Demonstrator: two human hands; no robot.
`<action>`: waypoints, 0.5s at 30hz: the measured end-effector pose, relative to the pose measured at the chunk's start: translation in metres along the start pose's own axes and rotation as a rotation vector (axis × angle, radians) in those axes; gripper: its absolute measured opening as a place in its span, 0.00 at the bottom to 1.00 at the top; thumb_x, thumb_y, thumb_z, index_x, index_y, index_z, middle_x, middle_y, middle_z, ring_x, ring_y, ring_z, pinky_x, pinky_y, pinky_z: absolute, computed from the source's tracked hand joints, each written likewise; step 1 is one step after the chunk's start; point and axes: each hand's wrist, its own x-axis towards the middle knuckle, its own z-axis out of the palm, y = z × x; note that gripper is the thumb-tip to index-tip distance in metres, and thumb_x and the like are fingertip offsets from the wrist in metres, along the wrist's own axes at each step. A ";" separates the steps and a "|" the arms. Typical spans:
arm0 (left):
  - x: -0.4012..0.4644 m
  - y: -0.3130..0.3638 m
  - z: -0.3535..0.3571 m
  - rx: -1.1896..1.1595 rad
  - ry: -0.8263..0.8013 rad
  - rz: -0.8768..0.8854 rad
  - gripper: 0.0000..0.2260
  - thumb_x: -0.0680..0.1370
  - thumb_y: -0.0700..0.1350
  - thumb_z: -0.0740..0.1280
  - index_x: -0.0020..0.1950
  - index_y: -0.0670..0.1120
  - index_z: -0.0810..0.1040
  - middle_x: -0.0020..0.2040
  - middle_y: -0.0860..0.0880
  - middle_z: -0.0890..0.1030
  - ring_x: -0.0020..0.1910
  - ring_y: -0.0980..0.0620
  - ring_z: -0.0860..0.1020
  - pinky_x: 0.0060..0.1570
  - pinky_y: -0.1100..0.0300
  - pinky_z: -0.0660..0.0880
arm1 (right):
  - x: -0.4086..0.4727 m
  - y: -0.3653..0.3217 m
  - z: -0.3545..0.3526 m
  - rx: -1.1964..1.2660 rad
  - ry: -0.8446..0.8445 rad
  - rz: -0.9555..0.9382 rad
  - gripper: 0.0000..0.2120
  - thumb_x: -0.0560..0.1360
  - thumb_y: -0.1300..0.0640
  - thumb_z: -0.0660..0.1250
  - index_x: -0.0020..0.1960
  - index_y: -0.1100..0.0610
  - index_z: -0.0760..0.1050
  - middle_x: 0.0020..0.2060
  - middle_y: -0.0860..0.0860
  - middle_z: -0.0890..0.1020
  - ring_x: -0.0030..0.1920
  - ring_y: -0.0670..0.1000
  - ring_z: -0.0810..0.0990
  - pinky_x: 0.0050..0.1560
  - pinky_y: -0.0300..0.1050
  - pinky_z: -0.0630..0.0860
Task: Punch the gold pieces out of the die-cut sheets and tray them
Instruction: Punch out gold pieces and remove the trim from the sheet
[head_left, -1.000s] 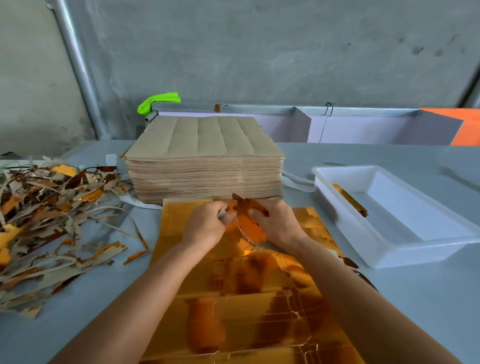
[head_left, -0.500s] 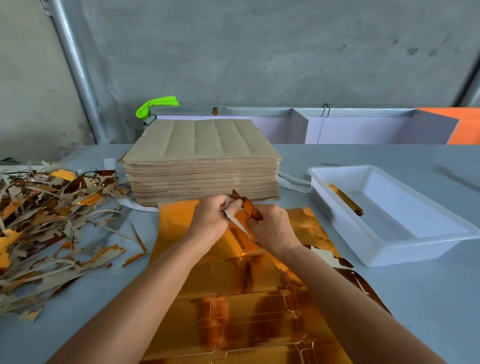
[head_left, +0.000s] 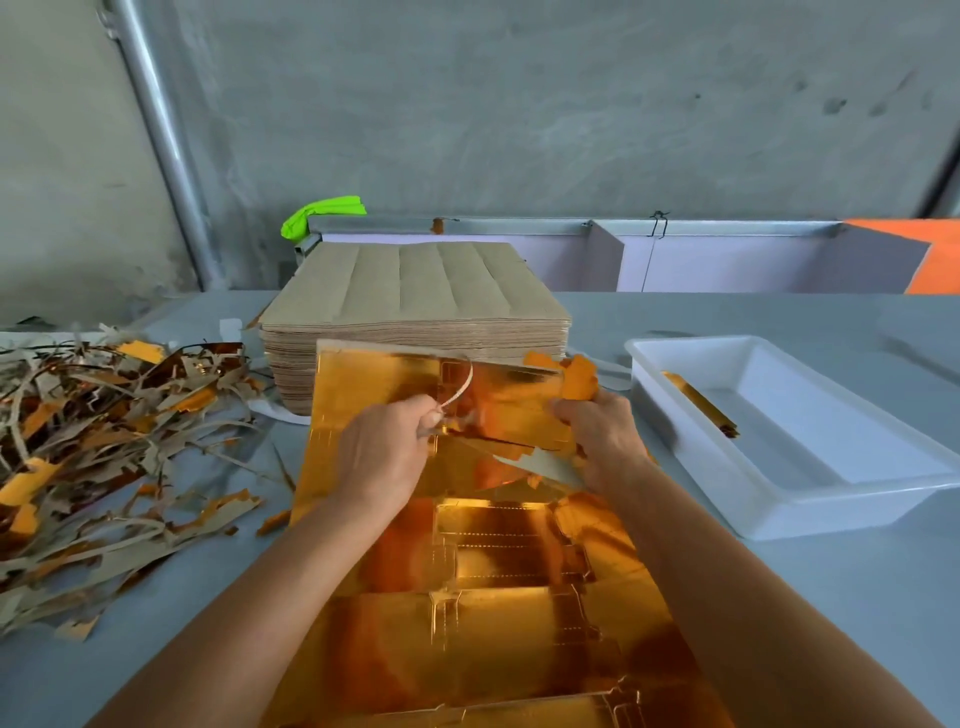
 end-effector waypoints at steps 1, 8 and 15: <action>-0.002 -0.002 -0.002 0.053 0.018 0.017 0.05 0.80 0.42 0.65 0.45 0.48 0.79 0.34 0.51 0.76 0.31 0.52 0.73 0.25 0.61 0.63 | 0.002 -0.001 -0.001 0.017 0.046 0.014 0.09 0.77 0.61 0.66 0.39 0.52 0.71 0.38 0.51 0.77 0.39 0.51 0.76 0.37 0.46 0.73; -0.001 0.003 -0.015 -0.266 -0.399 -0.015 0.25 0.72 0.45 0.72 0.69 0.51 0.72 0.64 0.53 0.73 0.57 0.55 0.74 0.52 0.58 0.75 | 0.005 -0.001 0.000 -0.174 0.131 -0.178 0.11 0.80 0.62 0.60 0.40 0.50 0.71 0.38 0.49 0.76 0.38 0.49 0.75 0.38 0.46 0.73; 0.015 0.011 -0.017 -0.286 0.029 -0.191 0.31 0.74 0.67 0.55 0.67 0.47 0.73 0.60 0.47 0.79 0.49 0.53 0.80 0.46 0.62 0.75 | -0.007 -0.003 0.004 -0.534 0.040 -0.574 0.13 0.81 0.62 0.58 0.63 0.55 0.74 0.49 0.49 0.80 0.44 0.45 0.77 0.45 0.32 0.72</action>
